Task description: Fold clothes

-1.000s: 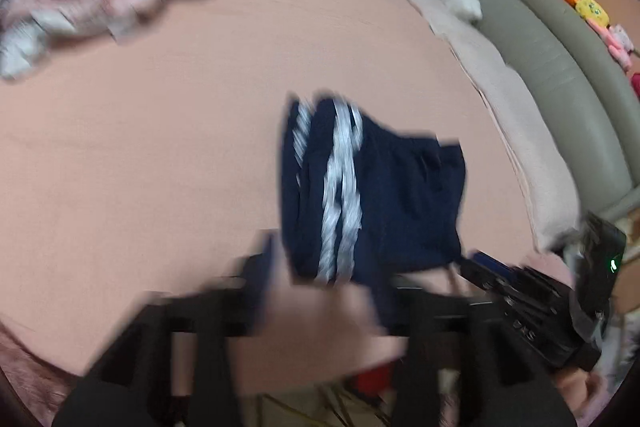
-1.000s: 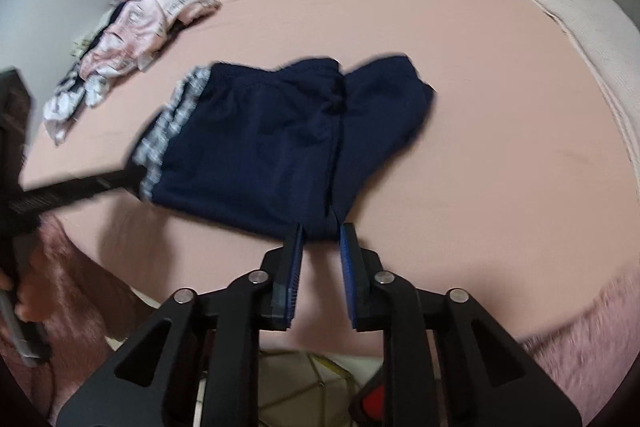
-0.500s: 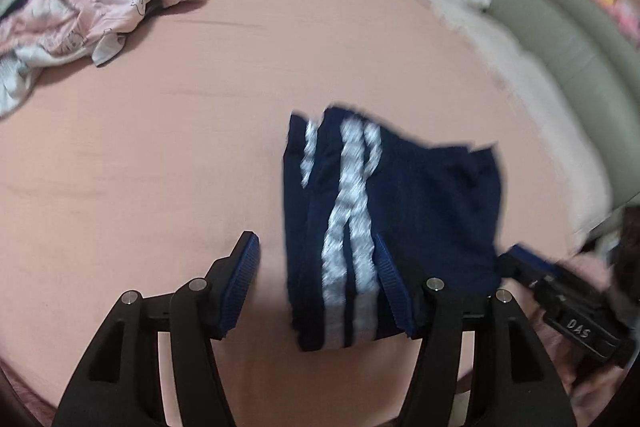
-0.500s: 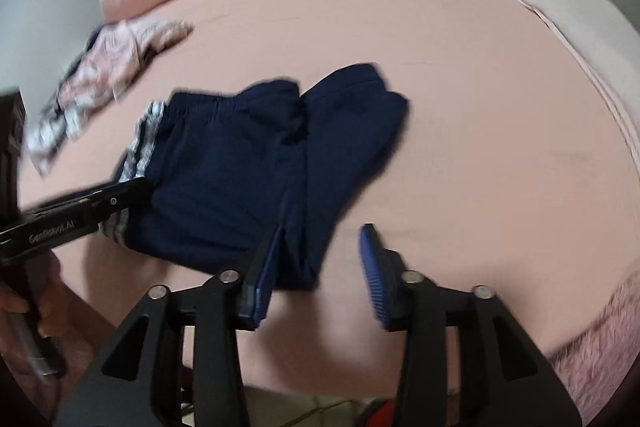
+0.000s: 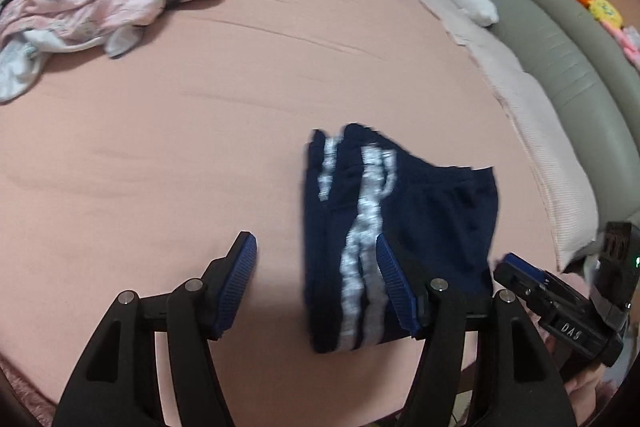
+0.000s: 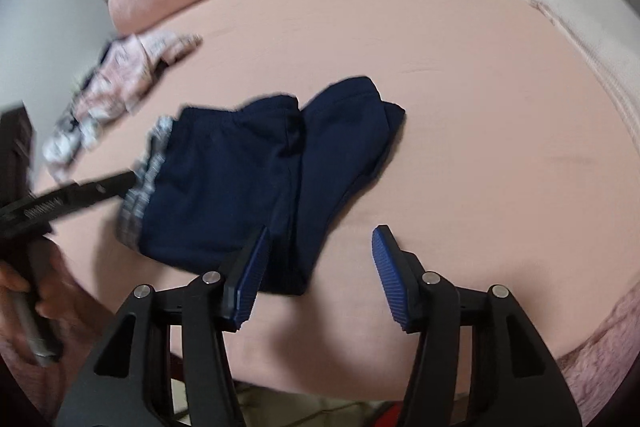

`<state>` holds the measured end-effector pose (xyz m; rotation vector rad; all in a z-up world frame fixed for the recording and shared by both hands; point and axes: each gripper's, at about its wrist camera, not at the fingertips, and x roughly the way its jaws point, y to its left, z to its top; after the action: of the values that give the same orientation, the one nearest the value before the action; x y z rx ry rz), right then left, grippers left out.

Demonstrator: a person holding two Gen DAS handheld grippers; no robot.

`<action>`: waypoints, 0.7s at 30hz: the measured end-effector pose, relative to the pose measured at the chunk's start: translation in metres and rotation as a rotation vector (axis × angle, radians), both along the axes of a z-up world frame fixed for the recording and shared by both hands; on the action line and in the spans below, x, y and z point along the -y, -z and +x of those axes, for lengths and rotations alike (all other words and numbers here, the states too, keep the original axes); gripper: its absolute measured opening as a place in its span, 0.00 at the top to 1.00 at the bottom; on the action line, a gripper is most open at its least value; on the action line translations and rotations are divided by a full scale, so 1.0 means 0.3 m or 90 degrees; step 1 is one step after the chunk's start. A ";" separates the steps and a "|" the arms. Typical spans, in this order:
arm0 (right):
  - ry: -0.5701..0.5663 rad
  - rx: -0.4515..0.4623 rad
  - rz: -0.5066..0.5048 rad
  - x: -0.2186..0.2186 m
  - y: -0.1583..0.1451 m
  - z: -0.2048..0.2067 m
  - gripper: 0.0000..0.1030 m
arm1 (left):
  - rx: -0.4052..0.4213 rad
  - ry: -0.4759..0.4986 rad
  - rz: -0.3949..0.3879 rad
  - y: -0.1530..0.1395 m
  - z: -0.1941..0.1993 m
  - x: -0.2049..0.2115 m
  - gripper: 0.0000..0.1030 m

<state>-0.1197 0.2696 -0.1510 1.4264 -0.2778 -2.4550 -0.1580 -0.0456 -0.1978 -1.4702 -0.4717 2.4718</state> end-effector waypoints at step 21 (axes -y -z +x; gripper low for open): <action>-0.069 0.065 -0.016 0.168 0.029 -0.151 0.90 | 0.031 0.069 0.014 -0.011 -0.020 -0.125 0.84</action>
<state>-0.1650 0.2192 -0.1598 1.5174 -0.2457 -2.2884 -0.1639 -0.0080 -0.1944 -1.5079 -0.4159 2.3453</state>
